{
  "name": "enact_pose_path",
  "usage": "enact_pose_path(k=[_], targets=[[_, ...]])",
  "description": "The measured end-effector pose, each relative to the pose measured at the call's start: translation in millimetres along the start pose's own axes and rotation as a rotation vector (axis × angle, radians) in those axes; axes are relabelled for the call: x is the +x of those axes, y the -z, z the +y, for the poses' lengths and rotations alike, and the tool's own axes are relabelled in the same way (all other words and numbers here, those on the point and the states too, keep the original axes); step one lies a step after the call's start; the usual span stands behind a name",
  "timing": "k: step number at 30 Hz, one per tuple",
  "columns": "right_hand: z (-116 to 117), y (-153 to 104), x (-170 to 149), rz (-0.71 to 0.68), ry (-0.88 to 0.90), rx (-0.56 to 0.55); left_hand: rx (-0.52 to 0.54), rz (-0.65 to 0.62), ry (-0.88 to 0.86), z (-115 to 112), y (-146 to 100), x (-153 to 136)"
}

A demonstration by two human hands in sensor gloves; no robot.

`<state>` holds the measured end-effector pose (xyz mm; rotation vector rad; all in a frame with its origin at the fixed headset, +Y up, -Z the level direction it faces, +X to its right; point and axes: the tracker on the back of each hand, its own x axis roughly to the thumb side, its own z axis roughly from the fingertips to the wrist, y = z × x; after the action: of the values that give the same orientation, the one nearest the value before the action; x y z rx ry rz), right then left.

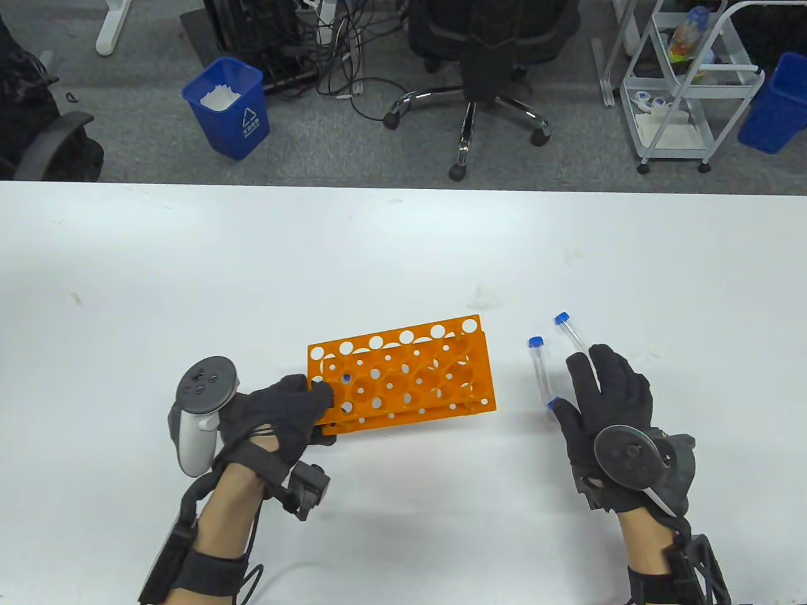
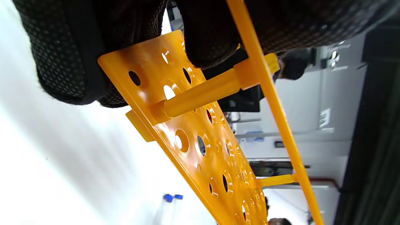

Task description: Hold test tube rack and insert test tubes into grid holes one by one

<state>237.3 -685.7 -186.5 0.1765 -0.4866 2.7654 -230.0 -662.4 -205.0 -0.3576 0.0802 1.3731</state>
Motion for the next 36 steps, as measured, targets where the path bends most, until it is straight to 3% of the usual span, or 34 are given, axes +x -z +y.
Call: enact_pose_path(k=[7, 13, 16, 21, 29, 36], targets=[[14.0, 6.1, -6.5, 0.064, -0.061, 0.068, 0.029, -0.03, -0.066, 43.5, -9.8, -30.6], [47.7, 13.9, -8.3, 0.126, -0.185, 0.214, 0.004, 0.011, -0.147, 47.0, -7.3, -67.8], [66.3, 18.2, -9.2, 0.183, -0.271, 0.336, 0.003, 0.001, -0.138, 45.9, -10.6, -67.0], [81.4, 22.6, -14.5, 0.253, -0.309, 0.41, -0.029, -0.016, -0.147, 40.6, -13.0, -66.6], [83.9, 24.0, -18.7, 0.293, -0.304, 0.473, -0.041, -0.008, -0.124, 38.8, -12.7, -67.7], [66.0, 23.8, -27.5, 0.344, -0.212, 0.499, -0.037, -0.006, -0.123, 38.6, -13.8, -68.0]])
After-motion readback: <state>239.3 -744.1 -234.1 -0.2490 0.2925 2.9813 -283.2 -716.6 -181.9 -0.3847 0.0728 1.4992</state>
